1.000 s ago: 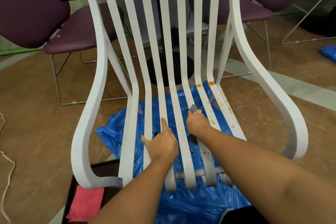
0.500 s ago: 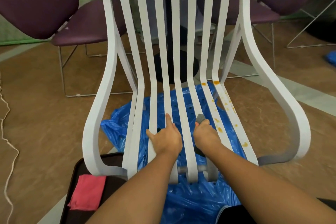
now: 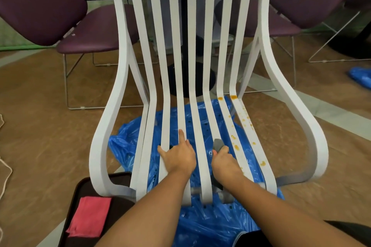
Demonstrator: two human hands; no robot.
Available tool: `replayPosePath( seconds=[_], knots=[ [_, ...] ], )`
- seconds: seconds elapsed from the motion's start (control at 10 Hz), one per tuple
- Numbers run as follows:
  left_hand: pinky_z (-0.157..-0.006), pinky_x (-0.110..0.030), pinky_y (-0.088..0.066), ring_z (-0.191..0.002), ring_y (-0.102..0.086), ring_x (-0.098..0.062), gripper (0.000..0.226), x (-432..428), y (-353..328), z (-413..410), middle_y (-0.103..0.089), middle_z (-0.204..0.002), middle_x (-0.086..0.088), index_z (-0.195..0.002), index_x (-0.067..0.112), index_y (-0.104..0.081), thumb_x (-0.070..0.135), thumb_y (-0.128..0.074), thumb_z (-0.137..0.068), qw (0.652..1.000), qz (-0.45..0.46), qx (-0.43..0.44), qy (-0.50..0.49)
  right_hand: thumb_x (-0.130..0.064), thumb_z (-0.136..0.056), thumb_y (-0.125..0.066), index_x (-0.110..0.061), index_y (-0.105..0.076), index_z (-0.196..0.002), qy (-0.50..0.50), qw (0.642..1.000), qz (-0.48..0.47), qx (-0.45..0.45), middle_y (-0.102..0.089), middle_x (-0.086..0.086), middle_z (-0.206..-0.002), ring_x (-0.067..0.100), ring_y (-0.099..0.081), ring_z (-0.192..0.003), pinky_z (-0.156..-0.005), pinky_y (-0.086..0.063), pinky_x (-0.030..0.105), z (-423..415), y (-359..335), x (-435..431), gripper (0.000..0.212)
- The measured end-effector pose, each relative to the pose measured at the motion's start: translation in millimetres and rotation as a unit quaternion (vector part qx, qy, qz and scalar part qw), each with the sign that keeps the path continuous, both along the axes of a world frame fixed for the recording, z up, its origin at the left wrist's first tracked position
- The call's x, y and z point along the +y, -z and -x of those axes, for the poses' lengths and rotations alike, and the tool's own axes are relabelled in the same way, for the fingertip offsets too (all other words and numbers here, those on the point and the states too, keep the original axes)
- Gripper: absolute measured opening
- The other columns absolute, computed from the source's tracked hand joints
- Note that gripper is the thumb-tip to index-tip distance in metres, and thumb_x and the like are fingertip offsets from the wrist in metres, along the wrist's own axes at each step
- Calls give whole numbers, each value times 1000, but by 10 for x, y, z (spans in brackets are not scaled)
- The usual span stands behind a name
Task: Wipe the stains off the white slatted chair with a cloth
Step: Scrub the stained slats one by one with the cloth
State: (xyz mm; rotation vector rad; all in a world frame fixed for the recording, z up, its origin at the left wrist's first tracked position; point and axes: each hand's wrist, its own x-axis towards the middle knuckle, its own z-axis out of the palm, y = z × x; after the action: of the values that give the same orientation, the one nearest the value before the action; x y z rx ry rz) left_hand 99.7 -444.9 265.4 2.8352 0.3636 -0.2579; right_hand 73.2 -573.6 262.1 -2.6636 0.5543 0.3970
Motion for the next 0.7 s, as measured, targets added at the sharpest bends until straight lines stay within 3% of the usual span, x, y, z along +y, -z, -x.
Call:
replayPosePath(
  seconds=[0.2,0.4,0.5,0.6,0.7],
  knots=[
    [-122,-55,-9,-67,-55,-12,54,-1,-20,9,-57,-58,8,-160,31,-12,41,-20,-108,1000,-4,-6,3,-35,-103,-32,-10,-42,-120,44,996,-80,-27,-52,5,-96,23,-51,-83,-71,-40,36,-26,-85,3,32],
    [-121,-56,-9,-68,-58,-13,54,-4,-30,8,-58,-59,7,-161,30,-11,40,-19,-108,1000,1,-1,8,-30,-101,-34,-11,-46,-121,58,994,-87,-40,-52,6,-98,23,-50,-85,-73,-41,37,-252,-147,50,30],
    [-122,-56,-9,-66,-56,-12,54,-3,-20,33,-58,-58,7,-161,30,-10,40,-18,-109,1000,0,3,7,-31,-101,-36,-9,-44,-126,56,996,-59,-26,-54,8,-100,23,-54,-84,-69,-42,35,-136,-86,51,34],
    [-121,-56,-9,-67,-57,-12,54,-2,-21,6,-58,-58,8,-161,30,-10,41,-17,-108,1000,0,-2,5,-26,-103,-39,1,-28,-141,-6,998,64,10,-63,11,-107,21,-65,-84,-51,-40,28,73,-56,76,48],
    [-121,-56,-8,-69,-59,-12,54,-7,-20,5,-59,-59,7,-161,30,-10,42,-19,-108,1000,-2,-2,8,-31,-105,-34,-1,-26,-141,1,999,35,-13,-66,10,-101,20,-66,-83,-58,-45,28,198,-4,55,48]
  ],
)
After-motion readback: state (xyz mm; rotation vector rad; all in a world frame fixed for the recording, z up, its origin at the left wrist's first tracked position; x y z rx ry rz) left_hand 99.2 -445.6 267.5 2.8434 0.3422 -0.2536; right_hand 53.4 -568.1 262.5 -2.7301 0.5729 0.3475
